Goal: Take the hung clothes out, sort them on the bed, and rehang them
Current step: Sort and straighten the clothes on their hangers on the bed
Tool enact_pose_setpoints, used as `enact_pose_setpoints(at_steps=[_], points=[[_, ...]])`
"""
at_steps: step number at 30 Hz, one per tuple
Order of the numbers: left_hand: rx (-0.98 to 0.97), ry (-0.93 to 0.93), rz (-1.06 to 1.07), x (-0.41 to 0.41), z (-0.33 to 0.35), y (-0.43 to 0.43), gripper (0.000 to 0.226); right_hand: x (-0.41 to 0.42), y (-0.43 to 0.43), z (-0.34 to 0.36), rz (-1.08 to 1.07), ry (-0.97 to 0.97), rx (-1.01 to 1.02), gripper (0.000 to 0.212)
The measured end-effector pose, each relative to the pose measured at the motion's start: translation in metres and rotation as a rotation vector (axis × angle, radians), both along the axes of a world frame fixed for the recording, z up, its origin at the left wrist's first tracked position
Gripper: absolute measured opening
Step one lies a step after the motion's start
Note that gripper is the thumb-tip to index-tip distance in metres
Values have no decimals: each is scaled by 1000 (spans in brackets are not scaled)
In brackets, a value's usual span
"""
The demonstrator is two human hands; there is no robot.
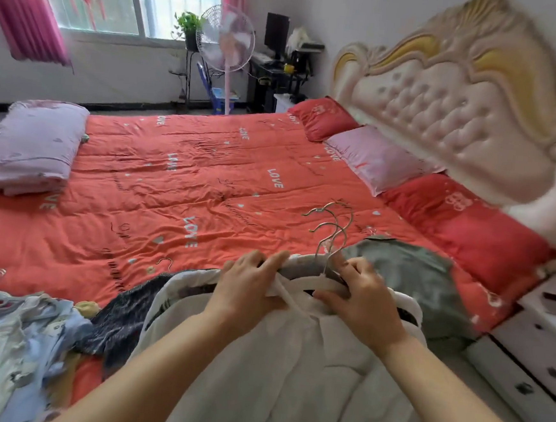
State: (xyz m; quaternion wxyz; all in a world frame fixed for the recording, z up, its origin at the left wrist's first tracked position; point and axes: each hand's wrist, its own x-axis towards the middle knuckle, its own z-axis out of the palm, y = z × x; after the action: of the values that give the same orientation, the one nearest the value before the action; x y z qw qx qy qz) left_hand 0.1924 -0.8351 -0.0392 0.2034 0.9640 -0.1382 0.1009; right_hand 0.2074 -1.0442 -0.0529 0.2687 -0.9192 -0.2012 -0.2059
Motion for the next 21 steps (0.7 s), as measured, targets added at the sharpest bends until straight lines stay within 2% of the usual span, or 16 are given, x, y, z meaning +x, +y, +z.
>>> enact_pose_setpoints(at_steps=[6, 10, 16, 21], points=[[-54, -60, -29, -47, 39, -125, 77, -48, -124, 48, -21, -87, -47, 51], [-148, -67, -23, -55, 53, -176, 74, -56, -174, 77, -38, -205, -137, 55], [-246, -51, 14, -51, 53, -202, 72, -43, -196, 85, -9, -266, -187, 55], [-234, -22, 55, -21, 41, -192, 72, -8, -189, 71, 16, -189, -169, 57]])
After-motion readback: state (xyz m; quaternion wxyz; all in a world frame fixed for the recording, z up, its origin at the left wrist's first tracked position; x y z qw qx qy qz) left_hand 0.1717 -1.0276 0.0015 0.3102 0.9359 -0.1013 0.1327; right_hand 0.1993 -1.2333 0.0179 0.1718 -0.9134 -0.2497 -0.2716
